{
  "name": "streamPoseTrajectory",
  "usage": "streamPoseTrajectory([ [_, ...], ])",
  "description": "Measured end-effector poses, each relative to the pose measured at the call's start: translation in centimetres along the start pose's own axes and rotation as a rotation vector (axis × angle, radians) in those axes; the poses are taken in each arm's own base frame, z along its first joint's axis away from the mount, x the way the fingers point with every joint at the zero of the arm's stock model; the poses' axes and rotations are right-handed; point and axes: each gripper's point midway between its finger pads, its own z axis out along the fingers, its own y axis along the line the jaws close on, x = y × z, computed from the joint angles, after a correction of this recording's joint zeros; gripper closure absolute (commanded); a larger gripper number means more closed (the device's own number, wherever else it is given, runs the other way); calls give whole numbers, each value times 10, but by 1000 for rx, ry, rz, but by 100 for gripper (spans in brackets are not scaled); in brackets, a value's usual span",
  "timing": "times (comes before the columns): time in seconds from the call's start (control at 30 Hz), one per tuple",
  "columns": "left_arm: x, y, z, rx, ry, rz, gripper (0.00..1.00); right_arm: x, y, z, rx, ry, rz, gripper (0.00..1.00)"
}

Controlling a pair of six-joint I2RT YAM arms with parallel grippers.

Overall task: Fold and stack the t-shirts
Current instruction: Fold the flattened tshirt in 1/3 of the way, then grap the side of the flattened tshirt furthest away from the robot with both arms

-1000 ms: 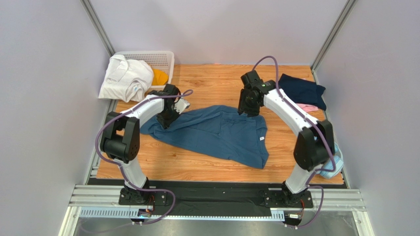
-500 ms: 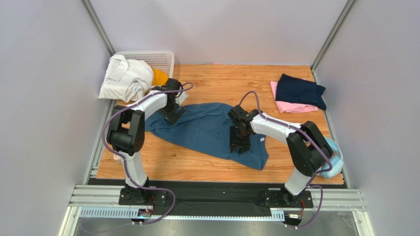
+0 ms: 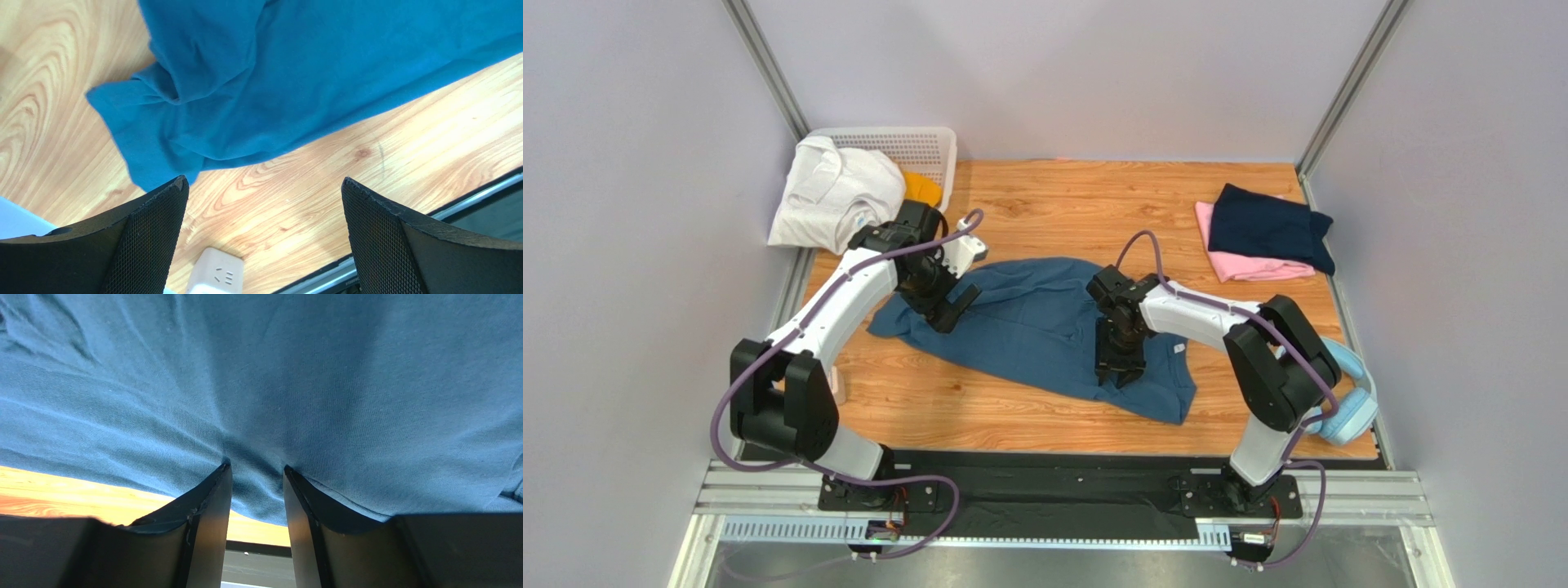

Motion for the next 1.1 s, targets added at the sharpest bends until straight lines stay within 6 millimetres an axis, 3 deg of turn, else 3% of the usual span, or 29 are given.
streamPoseTrajectory([
  [0.1,-3,3,-6,12,-43,-17,0,6,-8,-1,8,5,8,57],
  [0.17,-5,14,2,5,-36,-41,0,13,-21,-3,34,16,22,57],
  [0.4,11,59,80,-18,133,-131,0,33,-73,-16,160,61,85,57],
  [0.57,26,54,85,-11,167,-130,0,16,-96,-40,213,24,118,57],
  [0.63,31,50,81,-14,162,-121,8,0,-91,-53,199,-13,123,56],
  [0.77,45,33,72,19,165,-113,10,-46,-46,-82,65,-102,110,54],
  [0.87,54,15,60,61,144,-118,1,-76,15,-94,-78,-134,38,52],
  [0.97,55,3,41,77,100,-117,0,-97,77,-87,-180,-125,-51,51],
  [1.1,41,-5,7,58,-33,-100,0,-120,150,-60,-283,-77,-149,50],
])
